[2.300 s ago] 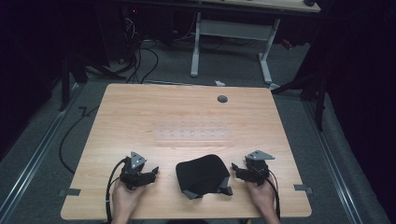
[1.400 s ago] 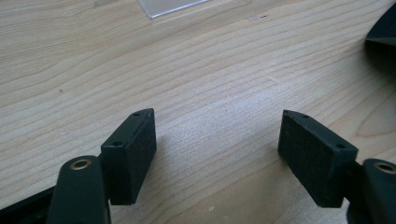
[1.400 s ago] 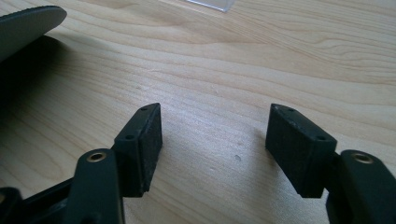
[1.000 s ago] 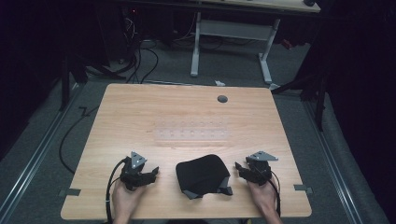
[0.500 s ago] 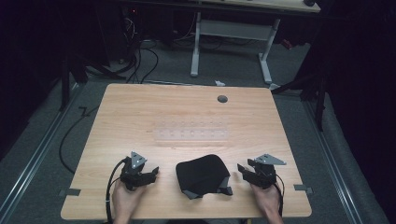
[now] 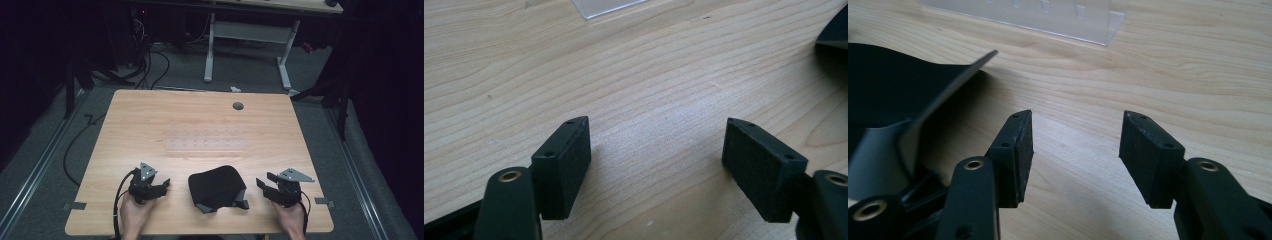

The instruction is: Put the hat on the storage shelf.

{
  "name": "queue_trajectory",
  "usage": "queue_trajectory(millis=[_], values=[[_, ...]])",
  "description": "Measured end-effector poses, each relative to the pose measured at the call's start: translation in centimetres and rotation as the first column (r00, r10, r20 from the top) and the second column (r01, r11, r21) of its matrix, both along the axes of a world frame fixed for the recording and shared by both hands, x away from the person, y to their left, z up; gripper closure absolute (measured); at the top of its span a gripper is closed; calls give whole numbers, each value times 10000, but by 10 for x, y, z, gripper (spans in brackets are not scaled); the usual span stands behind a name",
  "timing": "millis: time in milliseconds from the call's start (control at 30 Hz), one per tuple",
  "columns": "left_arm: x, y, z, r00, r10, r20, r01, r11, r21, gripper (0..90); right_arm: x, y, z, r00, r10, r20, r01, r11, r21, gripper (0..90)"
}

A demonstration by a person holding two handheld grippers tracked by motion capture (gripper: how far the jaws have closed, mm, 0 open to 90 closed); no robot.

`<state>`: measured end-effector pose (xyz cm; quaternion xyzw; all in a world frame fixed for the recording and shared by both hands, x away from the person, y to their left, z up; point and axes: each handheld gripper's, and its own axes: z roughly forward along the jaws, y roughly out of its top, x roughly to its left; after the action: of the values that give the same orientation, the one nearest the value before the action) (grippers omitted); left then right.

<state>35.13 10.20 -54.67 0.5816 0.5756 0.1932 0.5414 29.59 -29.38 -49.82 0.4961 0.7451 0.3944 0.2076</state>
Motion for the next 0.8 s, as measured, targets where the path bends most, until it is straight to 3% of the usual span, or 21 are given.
queue_trajectory(millis=[333,800], values=[[0,0,0,10000,-9,-4,9,10000,20,278,-15,7,18,9976,571,396,-589,9972,464,464],[0,0,0,10000,-11,-3,11,10000,22,278,-17,34,22,9855,1638,437,-1655,9854,399,459]])
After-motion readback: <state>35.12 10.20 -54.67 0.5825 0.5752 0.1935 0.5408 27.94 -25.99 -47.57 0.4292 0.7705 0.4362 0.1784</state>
